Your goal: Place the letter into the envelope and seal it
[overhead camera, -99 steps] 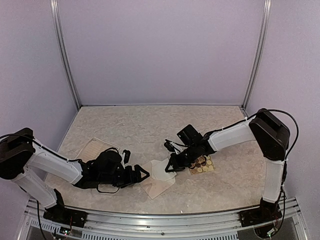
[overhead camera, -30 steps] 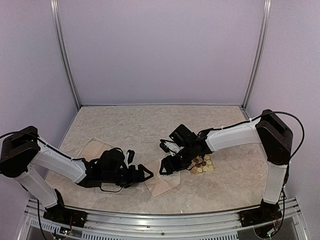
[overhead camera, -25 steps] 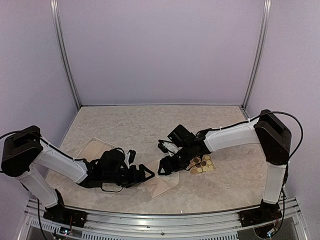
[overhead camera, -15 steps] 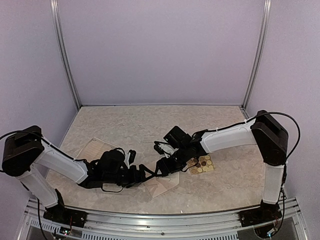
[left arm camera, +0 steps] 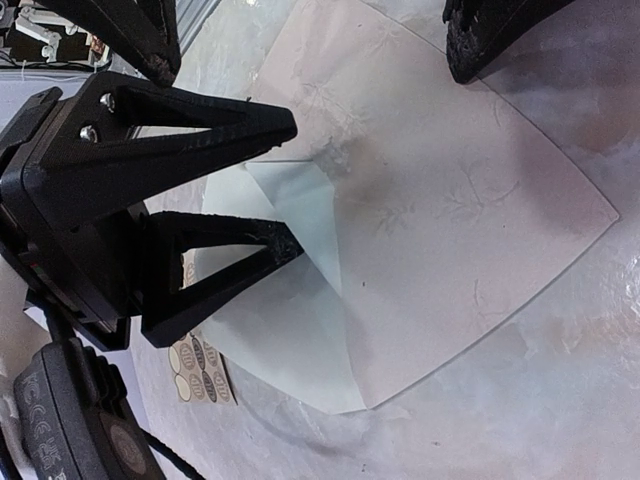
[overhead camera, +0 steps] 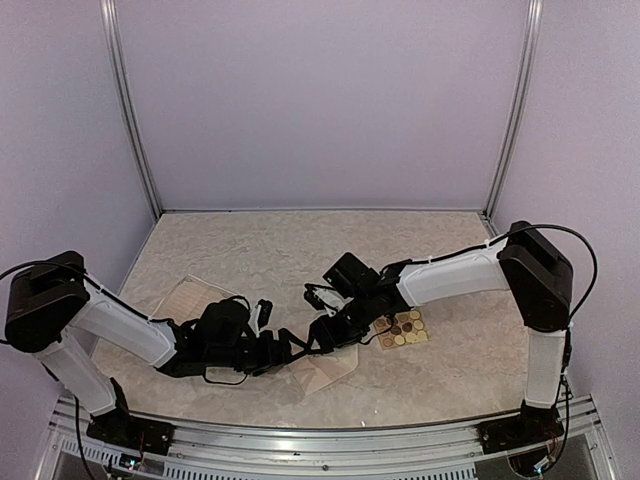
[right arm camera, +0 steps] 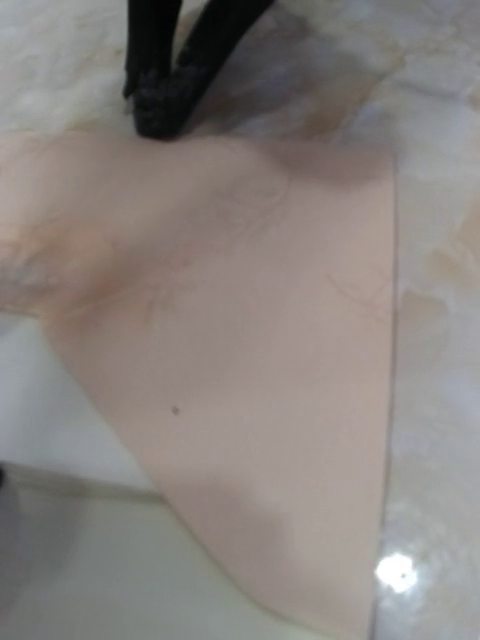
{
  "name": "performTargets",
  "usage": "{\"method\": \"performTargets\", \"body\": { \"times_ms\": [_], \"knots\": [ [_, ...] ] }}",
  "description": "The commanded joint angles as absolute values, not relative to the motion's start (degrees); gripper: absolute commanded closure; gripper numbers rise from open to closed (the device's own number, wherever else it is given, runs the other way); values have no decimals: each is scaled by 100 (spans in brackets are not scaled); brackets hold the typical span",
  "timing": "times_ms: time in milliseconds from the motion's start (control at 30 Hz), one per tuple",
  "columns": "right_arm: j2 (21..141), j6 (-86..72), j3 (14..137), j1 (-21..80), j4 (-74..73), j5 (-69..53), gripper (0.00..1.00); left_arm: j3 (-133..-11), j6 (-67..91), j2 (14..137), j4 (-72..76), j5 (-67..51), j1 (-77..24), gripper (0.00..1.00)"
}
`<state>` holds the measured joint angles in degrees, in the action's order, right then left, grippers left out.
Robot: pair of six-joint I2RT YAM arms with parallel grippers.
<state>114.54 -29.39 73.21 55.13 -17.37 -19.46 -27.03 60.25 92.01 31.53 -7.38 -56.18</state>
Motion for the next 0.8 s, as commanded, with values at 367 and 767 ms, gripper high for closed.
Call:
{"method": "performTargets", "body": {
  "times_ms": [367, 767],
  "knots": [
    [11401, -3640, 7232, 5678, -1473, -2267, 42, -2461, 6141, 9094, 3002, -602, -5646, 13],
    [11140, -4087, 6882, 5675, -1188, -2097, 41, -2413, 6237, 9164, 3236, -547, -5800, 13]
  ]
}}
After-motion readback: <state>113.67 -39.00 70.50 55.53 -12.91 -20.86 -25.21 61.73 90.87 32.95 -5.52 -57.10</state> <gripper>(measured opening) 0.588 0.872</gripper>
